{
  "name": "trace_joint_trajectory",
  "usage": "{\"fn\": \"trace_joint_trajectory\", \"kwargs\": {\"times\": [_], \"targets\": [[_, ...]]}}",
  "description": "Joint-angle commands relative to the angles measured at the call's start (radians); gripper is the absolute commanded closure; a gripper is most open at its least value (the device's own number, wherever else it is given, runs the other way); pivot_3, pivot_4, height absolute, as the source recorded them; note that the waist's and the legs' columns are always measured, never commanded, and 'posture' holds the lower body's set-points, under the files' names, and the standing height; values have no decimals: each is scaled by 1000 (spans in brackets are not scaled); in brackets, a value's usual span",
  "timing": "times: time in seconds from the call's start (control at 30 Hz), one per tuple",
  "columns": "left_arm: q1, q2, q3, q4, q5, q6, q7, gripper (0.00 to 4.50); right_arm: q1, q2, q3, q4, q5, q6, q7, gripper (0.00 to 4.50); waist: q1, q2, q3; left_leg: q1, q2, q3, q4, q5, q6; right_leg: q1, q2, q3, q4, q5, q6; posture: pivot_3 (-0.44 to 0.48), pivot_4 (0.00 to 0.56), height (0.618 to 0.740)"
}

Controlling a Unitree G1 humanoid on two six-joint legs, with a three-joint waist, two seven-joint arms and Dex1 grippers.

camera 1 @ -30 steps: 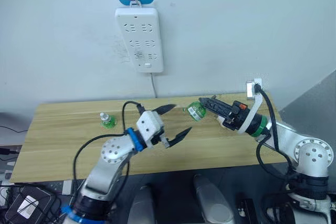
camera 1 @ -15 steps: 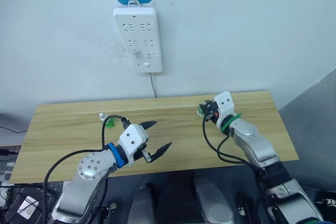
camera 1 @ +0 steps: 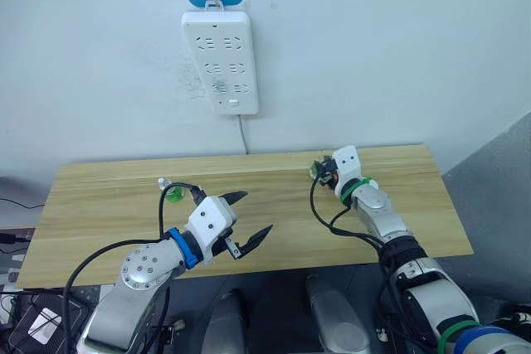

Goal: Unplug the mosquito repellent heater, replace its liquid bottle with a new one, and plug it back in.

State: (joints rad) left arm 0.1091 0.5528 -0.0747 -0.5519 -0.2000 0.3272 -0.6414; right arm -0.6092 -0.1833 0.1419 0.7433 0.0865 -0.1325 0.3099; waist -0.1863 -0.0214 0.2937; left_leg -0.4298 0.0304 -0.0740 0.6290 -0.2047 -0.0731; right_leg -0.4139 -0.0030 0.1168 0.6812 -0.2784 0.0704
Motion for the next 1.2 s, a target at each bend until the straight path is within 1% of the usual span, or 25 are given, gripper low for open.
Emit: {"fn": "trace_joint_trajectory", "kwargs": {"times": [0.03, 0.1, 0.17, 0.23, 0.3, 0.37, 0.43, 0.57, 0.7, 0.77, 0.83, 0.87, 0.9, 0.93, 1.0, 1.17, 1.2], "targets": [[12, -4, 11, -37, -8, -9, 9, 0, 13, 5, -25, -58, -7, -41, 20, 1566, 0, 0, 0, 0, 0, 0, 0, 0, 0, 0, 0, 0, 0, 0, 0, -161, 295, 740], [17, -9, 12, -32, -8, -18, 12, 0, 34, 3, -33, -116, 3, -32, 37, 817, 1, 0, 0, 0, 0, 0, 0, 0, 0, 0, 0, 0, 0, 0, 0, -170, 291, 740], [37, -30, 34, -33, -18, -12, 36, 0, 103, -29, -21, -289, 31, 22, 106, 32, 3, 0, 0, 0, 0, 0, 0, 0, 0, 0, 0, 0, 0, 0, 0, -179, 286, 740], [61, -48, 55, -37, -22, -6, 62, 0, 169, -68, -7, -451, 53, 81, 175, 8, 6, 0, 0, 0, 0, -1, 0, 0, 0, 0, 0, 0, 0, 0, 0, -181, 284, 740], [111, -71, 100, -35, -24, -25, 93, 0, 246, -150, 19, -649, 65, 113, 273, 8, 15, 0, 0, 0, 0, -1, 0, 0, 0, 0, 0, -1, 0, 0, 0, -186, 284, 740], [152, -95, 152, -20, -20, -28, 134, 0, 298, -228, 32, -808, 92, 160, 360, 8, 19, 0, 0, 0, 0, -1, 0, 0, 0, 0, 0, -1, 0, 0, 0, -192, 284, 740], [185, -113, 196, -2, -23, -32, 158, 0, 328, -296, 40, -927, 135, 223, 434, 8, 19, 0, 0, 0, 0, -1, 0, 0, 0, 0, 0, -1, 0, 0, 0, -194, 282, 740], [271, -149, 282, 68, -26, -76, 188, 0, 336, -409, 77, -1110, 209, 376, 564, 8, 20, 0, 0, 4, 0, 0, 1, 0, 0, 4, 0, 0, -1, -3, 4, -190, 285, 740], [280, -197, 339, 140, -73, -72, 212, 0, 309, -429, 112, -1187, 228, 491, 580, 8, 23, -2, 0, 6, 0, 1, 0, 0, 0, 5, 0, 2, -1, -3, 5, -175, 299, 740], [238, -218, 371, 198, -74, -66, 252, 0, 285, -394, 122, -1203, 243, 557, 547, 8, 27, -3, 1, 6, 0, 1, 0, 0, 0, 5, 0, 2, -1, -3, 5, -169, 313, 740], [195, -217, 376, 256, -42, -96, 276, 0, 265, -359, 126, -1208, 255, 620, 518, 8, 33, -6, 4, 6, 0, 1, 0, 0, 0, 5, 0, 2, -1, -3, 5, -167, 324, 740], [184, -214, 374, 270, -30, -108, 280, 0, 258, -351, 126, -1213, 257, 642, 512, 8, 39, -8, 6, 6, 0, 1, 0, 0, 0, 5, 0, 2, -1, -3, 5, -167, 339, 740], [110, -210, 368, 364, -17, -134, 287, 0, 239, -326, 151, -1199, 235, 662, 493, 8, 43, -10, 11, 6, 0, 2, 1, 0, 0, 5, 0, 3, -1, -3, 5, -168, 368, 740], [44, -203, 361, 450, 3, -156, 302, 0, 221, -307, 171, -1192, 219, 681, 477, 8, 45, -10, 18, 7, 0, 2, 0, 0, 0, 5, 0, 3, -2, -3, 5, -168, 380, 740], [-43, -199, 351, 553, 20, -195, 308, 0, 201, -290, 187, -1206, 211, 734, 452, 8, 50, -11, 35, 8, 0, 3, 1, 0, -1, 5, 0, 3, -1, -3, 4, -185, 410, 740], [-177, -196, 329, 747, 39, -283, 292, 0, 180, -276, 170, -1278, 247, 863, 416, 8, 52, -13, 61, 3, -1, 4, 1, -1, -1, 2, -2, 4, -3, 1, 3, -212, 461, 740], [-191, -193, 323, 771, 47, -302, 289, 0, 179, -275, 167, -1289, 252, 881, 411, 8, 52, -12, 67, 2, -1, 3, 0, -1, -1, 1, -2, 3, -2, 1, 3, -212, 461, 740]]}}
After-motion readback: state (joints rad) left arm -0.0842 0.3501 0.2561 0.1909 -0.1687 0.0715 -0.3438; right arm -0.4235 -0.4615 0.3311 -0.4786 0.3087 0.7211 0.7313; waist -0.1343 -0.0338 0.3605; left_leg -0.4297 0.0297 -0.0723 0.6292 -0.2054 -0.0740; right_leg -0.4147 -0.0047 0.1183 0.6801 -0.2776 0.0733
